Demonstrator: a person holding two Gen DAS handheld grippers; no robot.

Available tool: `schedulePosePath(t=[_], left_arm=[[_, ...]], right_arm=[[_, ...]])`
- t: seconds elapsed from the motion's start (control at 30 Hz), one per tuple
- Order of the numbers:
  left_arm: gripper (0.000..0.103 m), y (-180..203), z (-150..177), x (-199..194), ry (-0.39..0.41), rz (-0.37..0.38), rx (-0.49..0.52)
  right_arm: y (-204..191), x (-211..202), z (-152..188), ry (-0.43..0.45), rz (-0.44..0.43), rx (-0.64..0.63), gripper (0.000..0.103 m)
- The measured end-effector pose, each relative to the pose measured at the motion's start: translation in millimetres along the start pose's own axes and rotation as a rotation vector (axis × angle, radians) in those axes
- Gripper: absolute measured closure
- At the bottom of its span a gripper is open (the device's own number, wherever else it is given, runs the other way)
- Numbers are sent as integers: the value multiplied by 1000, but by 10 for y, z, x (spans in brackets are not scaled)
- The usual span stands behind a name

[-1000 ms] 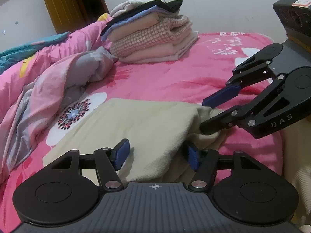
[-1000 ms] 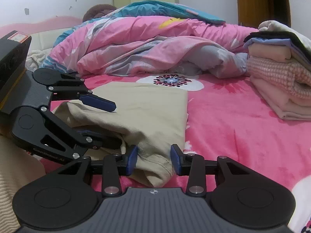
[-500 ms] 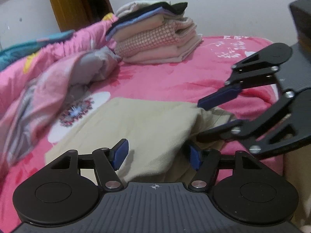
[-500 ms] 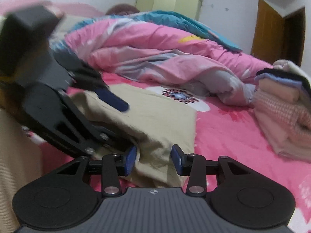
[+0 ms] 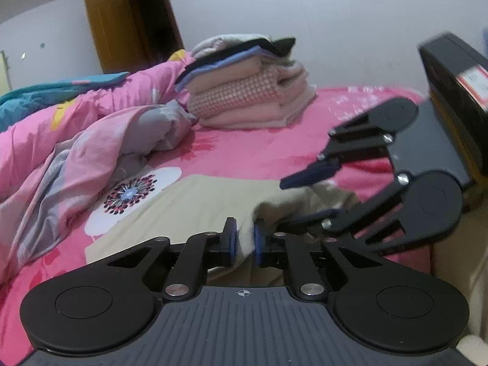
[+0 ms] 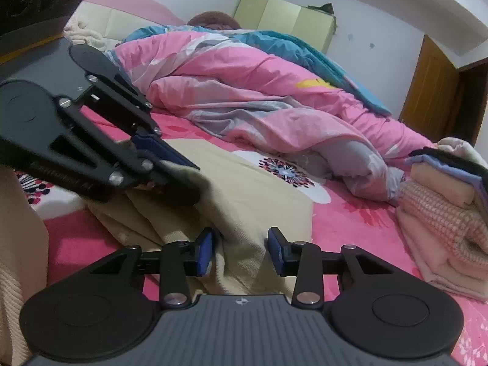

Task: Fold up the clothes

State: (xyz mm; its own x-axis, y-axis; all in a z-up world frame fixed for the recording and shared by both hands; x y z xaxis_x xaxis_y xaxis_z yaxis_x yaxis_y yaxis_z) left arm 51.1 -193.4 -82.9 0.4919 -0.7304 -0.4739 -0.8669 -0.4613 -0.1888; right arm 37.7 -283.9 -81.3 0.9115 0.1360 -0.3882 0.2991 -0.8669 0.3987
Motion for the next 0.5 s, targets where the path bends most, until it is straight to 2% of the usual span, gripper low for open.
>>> schedulePosePath(t=[0.13, 0.27, 0.4, 0.5], left_arm=[[97, -21, -13, -33, 23, 26, -30], [99, -27, -1, -69, 33, 62, -50], [99, 22, 96, -96, 7, 101, -26], [99, 38, 213, -62, -41, 117, -14]], right_arm=[[-45, 36, -32, 5, 9, -27, 62], [-38, 112, -24, 2, 46, -3, 61], [-45, 58, -61, 26, 98, 14, 61], [-45, 153, 9, 4, 99, 26, 60]])
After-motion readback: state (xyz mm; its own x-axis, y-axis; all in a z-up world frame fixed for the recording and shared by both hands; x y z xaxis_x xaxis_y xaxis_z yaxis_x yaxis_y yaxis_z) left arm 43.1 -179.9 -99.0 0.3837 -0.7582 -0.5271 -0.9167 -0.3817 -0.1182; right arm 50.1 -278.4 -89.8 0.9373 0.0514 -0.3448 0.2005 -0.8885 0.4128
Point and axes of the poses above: each gripper's, at about its wrist camera, not at the fingertips, and x roughly the way its jaws point, y to its right, z to its underside, the point moved 8 cm from there along x, roughly the way its jaws point, and after that the axes turned 5 degrees about -x, right-handed, at the moved point
